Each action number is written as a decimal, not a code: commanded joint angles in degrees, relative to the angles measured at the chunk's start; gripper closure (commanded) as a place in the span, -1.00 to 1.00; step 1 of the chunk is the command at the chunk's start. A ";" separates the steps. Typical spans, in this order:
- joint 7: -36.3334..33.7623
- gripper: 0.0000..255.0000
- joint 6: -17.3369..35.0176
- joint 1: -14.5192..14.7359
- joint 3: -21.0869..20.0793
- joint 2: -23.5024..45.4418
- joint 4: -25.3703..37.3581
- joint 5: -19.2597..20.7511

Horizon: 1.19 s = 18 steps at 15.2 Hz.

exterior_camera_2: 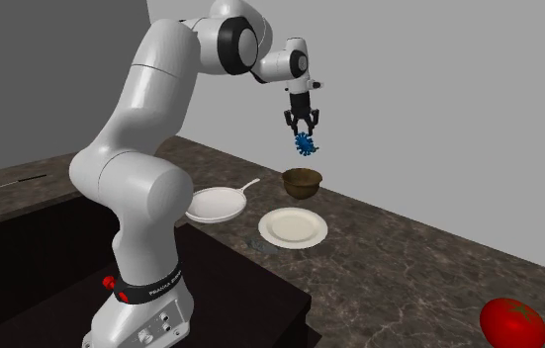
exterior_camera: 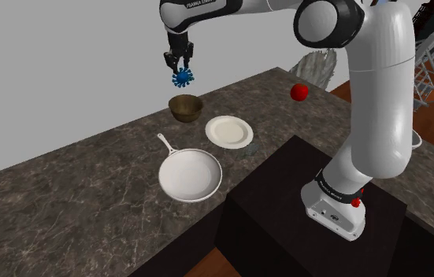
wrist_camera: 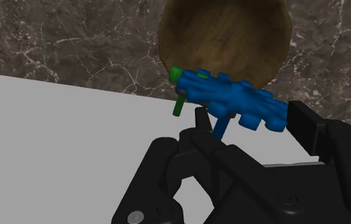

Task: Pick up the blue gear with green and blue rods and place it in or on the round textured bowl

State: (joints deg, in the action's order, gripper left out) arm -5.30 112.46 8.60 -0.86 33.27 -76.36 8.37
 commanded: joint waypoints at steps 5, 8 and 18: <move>-0.39 1.00 3.53 -0.08 0.10 1.65 -1.87 0.19; -0.65 1.00 5.39 -0.09 0.14 2.38 -3.02 0.31; -1.49 1.00 11.20 -0.07 0.34 5.51 -5.73 0.73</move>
State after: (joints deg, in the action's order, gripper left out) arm -6.63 122.88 8.49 -0.53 38.65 -81.46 9.05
